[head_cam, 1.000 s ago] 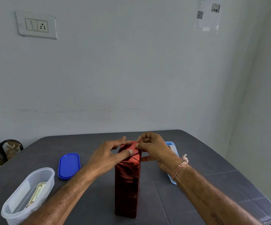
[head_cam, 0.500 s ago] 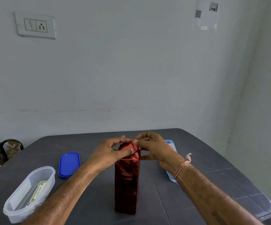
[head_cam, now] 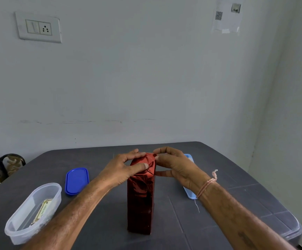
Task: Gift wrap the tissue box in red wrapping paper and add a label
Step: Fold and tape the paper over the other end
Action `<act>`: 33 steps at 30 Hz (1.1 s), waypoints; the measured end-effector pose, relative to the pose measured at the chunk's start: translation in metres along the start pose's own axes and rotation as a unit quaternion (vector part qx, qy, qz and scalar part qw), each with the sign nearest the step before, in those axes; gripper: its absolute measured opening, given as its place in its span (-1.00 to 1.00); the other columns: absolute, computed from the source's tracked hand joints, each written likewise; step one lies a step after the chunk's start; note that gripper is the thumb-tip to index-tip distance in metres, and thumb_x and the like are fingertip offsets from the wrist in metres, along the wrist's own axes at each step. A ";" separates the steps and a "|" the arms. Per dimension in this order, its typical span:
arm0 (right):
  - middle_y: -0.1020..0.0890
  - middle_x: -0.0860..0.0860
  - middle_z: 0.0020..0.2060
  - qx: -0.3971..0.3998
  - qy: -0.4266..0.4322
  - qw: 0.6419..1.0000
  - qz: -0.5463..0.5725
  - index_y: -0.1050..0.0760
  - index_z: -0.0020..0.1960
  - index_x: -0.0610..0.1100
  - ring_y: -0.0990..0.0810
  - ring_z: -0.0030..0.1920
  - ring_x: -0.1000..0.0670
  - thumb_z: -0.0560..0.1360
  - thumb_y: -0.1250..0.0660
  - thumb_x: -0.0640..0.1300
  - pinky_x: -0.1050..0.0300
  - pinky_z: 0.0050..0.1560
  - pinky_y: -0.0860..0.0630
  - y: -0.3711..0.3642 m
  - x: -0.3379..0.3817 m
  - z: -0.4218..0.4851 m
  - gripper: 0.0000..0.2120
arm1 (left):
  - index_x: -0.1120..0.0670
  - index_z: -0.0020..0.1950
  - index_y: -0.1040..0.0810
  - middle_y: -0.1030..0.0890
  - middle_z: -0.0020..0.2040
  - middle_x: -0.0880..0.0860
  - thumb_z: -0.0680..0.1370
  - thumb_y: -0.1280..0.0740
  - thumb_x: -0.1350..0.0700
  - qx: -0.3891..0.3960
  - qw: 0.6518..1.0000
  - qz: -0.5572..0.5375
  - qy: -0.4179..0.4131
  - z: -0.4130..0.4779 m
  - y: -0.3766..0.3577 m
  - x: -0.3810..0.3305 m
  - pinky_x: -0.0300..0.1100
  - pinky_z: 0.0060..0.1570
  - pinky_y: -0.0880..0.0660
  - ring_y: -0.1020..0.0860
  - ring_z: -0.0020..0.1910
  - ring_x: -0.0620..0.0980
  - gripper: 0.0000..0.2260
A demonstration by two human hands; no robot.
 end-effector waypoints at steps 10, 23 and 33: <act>-0.71 -0.13 -0.06 -0.331 -0.004 0.899 -0.289 -0.66 0.00 -0.22 -0.64 -0.08 -0.08 0.54 -0.45 -0.08 0.06 -0.06 -0.57 0.140 -0.015 -0.010 -0.81 | -0.22 0.37 -0.57 -0.31 0.57 -0.24 0.50 -0.51 -0.06 -0.006 1.000 0.008 0.006 -0.006 0.001 -0.008 -0.04 0.51 -0.13 -0.23 0.57 -0.14 -0.56; -0.49 -0.23 0.33 -0.225 -0.202 0.934 -0.188 -0.43 0.42 -0.31 -0.62 0.13 -0.23 0.59 -0.43 -0.08 -0.02 -0.25 -0.69 0.172 -0.071 0.005 -0.50 | -0.21 0.38 -0.56 -0.30 0.57 -0.23 0.51 -0.50 -0.04 -0.005 1.000 -0.001 0.009 -0.008 0.000 -0.009 0.04 0.54 -0.13 -0.21 0.58 -0.12 -0.56; -0.47 -0.24 0.29 -0.252 -0.195 0.943 -0.093 -0.49 0.36 -0.33 -0.60 0.16 -0.32 0.57 -0.41 -0.25 -0.20 -0.28 -0.69 0.176 -0.075 0.007 -0.61 | -0.23 0.38 -0.56 -0.29 0.57 -0.24 0.51 -0.49 -0.04 -0.005 1.000 -0.015 0.013 -0.009 -0.002 -0.007 0.08 0.53 -0.16 -0.20 0.59 -0.11 -0.57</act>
Point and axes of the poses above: each hand's wrist, its own z-axis towards the middle knuckle, its own y-axis out of the back of the hand, x = y × z, the point moved 7 cm from there along z, towards the middle knuckle
